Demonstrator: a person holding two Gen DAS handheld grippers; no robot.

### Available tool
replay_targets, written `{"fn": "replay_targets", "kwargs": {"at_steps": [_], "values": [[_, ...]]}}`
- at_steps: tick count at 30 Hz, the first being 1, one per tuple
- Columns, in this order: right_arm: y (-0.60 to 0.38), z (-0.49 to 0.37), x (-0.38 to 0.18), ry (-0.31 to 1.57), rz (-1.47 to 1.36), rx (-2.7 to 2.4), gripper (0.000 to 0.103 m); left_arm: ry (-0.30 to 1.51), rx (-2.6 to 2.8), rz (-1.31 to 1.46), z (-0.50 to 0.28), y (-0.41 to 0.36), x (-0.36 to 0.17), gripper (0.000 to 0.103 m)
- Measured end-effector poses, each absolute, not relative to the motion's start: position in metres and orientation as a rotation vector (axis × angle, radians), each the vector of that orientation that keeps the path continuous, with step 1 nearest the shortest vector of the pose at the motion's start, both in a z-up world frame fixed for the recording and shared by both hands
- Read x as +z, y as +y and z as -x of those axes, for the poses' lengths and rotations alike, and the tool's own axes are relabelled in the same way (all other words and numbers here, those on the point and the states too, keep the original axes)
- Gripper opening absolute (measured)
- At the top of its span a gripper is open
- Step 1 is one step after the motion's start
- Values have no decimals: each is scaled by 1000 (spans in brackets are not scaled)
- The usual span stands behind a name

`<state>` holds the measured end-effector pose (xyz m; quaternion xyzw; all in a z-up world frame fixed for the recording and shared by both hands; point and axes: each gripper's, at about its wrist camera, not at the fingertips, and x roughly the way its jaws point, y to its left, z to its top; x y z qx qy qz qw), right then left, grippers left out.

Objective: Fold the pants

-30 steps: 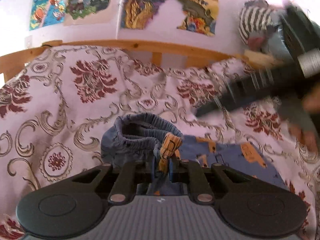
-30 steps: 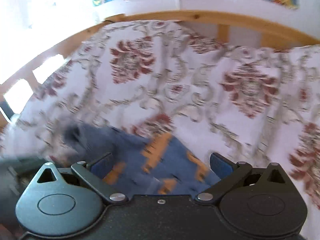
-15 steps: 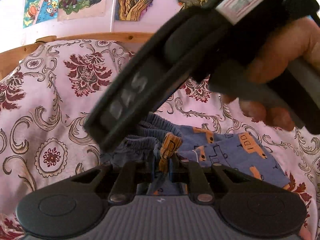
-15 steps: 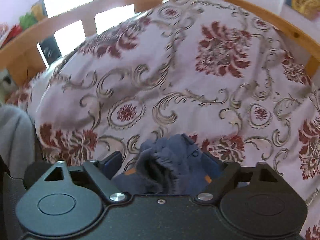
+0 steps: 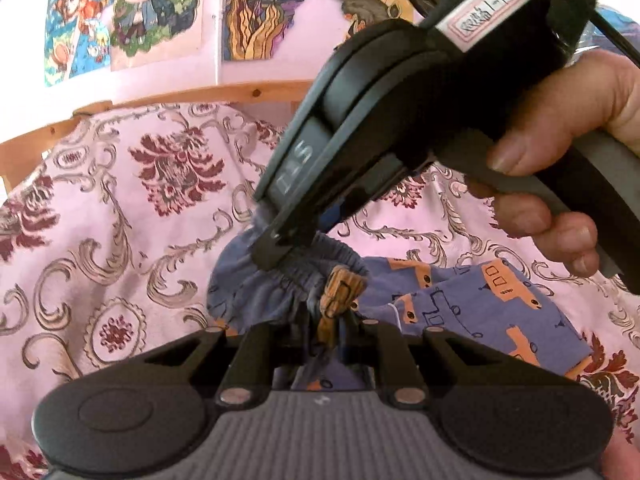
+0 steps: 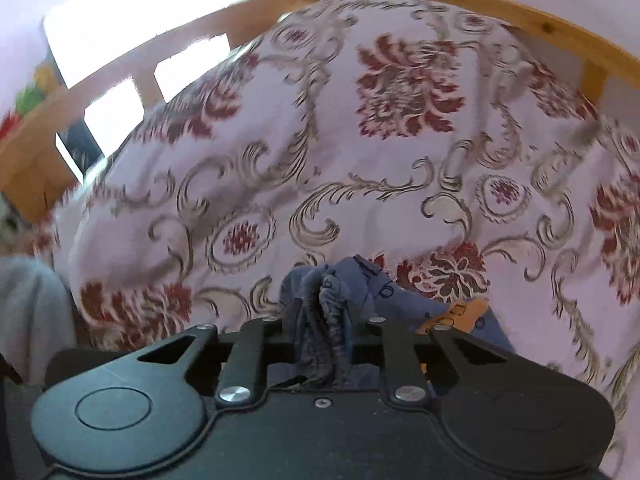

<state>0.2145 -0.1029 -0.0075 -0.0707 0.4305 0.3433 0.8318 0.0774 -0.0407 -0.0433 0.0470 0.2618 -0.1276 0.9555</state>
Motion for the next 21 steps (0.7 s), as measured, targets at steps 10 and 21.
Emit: {"fn": "replay_targets", "kwargs": {"at_steps": [10,21], "values": [[-175,-209,-2,872,-259,704,14,382,-215,-215,-50,-66,-27,14],[-245,-186,-6,828,-338,651,14,358,-261,-340,-39,-129,-25,14]]}}
